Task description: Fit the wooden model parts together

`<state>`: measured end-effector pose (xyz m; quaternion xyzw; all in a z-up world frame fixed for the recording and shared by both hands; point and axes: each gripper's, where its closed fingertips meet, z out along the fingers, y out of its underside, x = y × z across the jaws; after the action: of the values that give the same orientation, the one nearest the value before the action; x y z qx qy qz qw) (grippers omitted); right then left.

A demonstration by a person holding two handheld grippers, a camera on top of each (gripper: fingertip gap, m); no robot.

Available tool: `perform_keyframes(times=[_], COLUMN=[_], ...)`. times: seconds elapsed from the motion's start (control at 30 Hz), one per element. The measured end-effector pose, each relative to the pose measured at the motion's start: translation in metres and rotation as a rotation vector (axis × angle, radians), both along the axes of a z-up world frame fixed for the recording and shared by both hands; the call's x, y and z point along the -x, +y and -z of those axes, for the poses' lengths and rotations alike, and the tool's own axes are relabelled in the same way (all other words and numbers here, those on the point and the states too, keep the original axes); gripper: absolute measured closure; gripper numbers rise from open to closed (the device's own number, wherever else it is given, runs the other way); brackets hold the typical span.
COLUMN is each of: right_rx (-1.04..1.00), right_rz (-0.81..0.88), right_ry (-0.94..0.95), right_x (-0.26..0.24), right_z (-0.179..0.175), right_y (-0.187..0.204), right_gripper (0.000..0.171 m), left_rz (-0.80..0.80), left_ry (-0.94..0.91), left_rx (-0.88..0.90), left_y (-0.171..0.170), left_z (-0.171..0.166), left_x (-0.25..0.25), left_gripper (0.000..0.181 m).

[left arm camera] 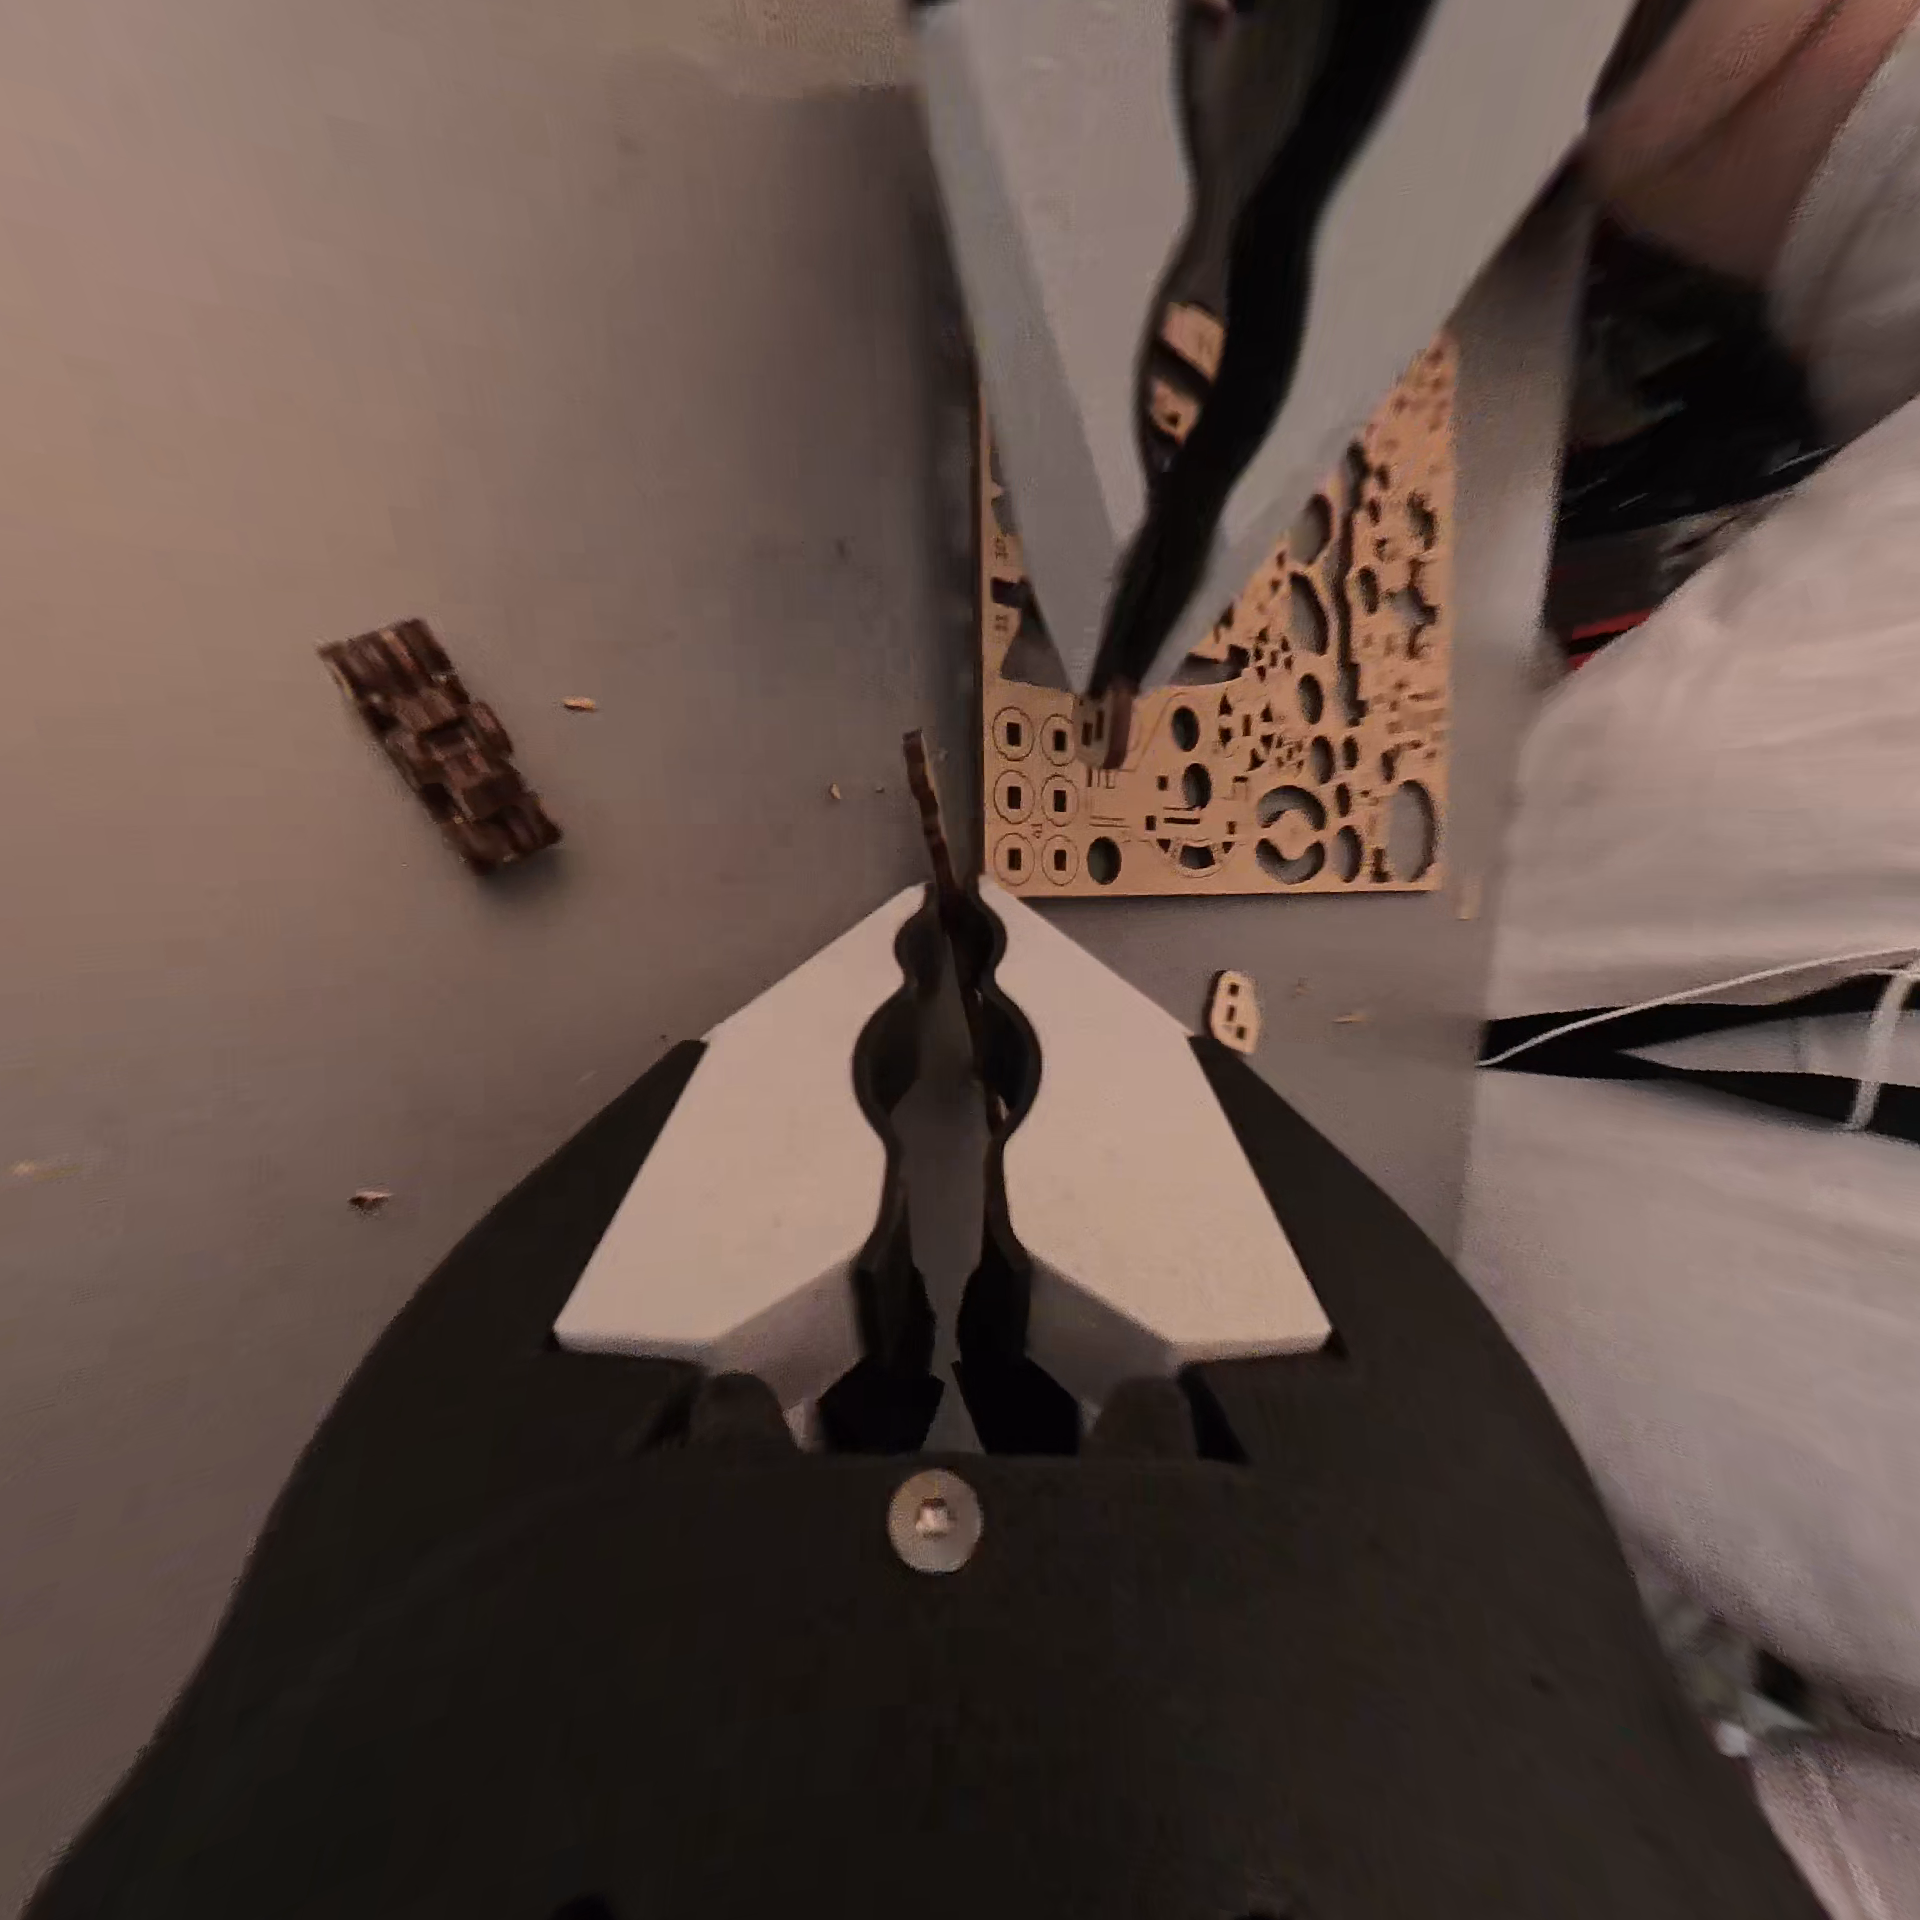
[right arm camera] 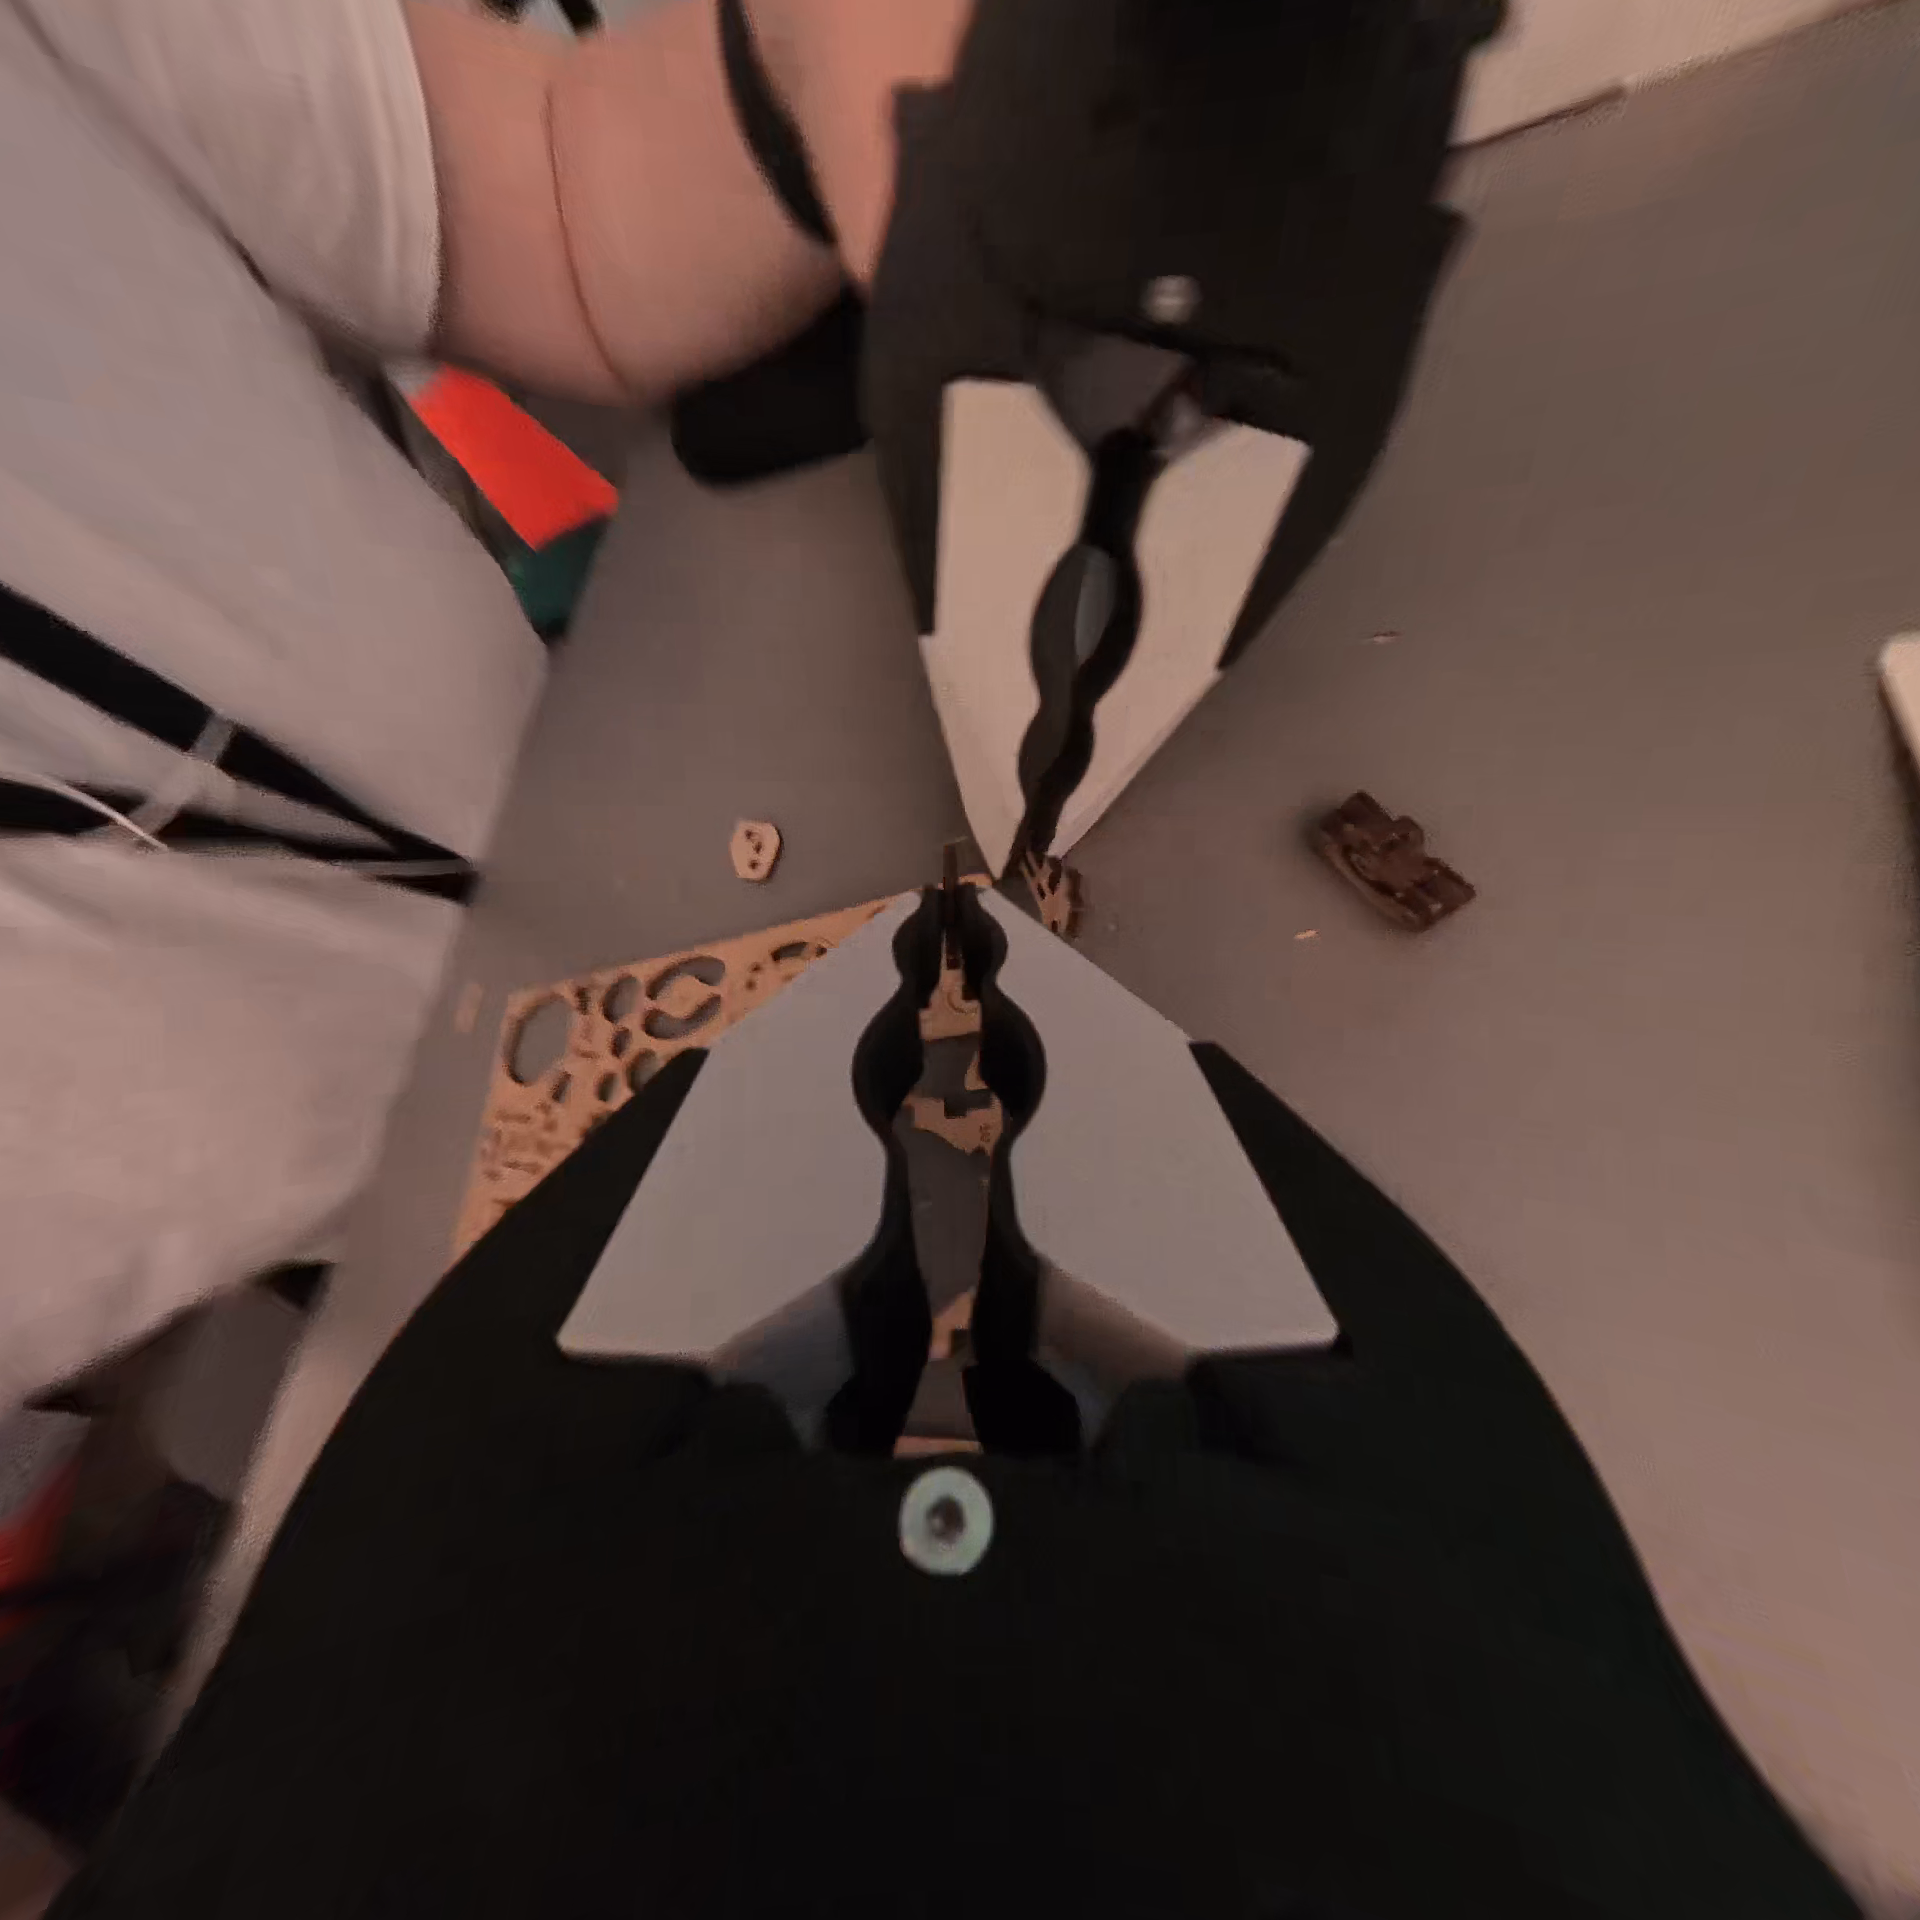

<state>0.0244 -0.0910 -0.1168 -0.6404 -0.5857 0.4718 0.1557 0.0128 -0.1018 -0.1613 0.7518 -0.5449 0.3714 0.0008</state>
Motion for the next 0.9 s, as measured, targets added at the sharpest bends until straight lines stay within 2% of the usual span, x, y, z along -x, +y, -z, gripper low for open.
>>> perform_keyframes(times=[0.1,0.23,0.43,0.57,0.9], right_rx=[0.172,0.223,0.318,0.43,0.559], right_rz=[0.044,0.093,0.164,0.139,0.154], right_ry=[-0.028,-0.059,-0.073,-0.107,-0.142], right_x=[-0.001,0.002,0.005,0.011,0.016], right_z=[0.0,0.005,0.006,0.01,0.015], right_y=[0.005,0.011,0.023,0.018,0.012], right_gripper=[0.17,0.17,0.17,0.17,0.17], left_rz=[0.044,0.109,0.174,0.247,0.25], left_ry=[0.064,0.152,0.178,0.162,0.128], left_rx=[-0.138,-0.33,-0.473,-0.583,-0.522], left_y=[0.003,0.012,0.014,0.012,0.01], left_z=[0.0,0.003,0.004,0.005,0.005], left_x=[0.002,0.01,0.007,0.003,0.003], left_gripper=[0.181,0.181,0.181,0.181,0.181])
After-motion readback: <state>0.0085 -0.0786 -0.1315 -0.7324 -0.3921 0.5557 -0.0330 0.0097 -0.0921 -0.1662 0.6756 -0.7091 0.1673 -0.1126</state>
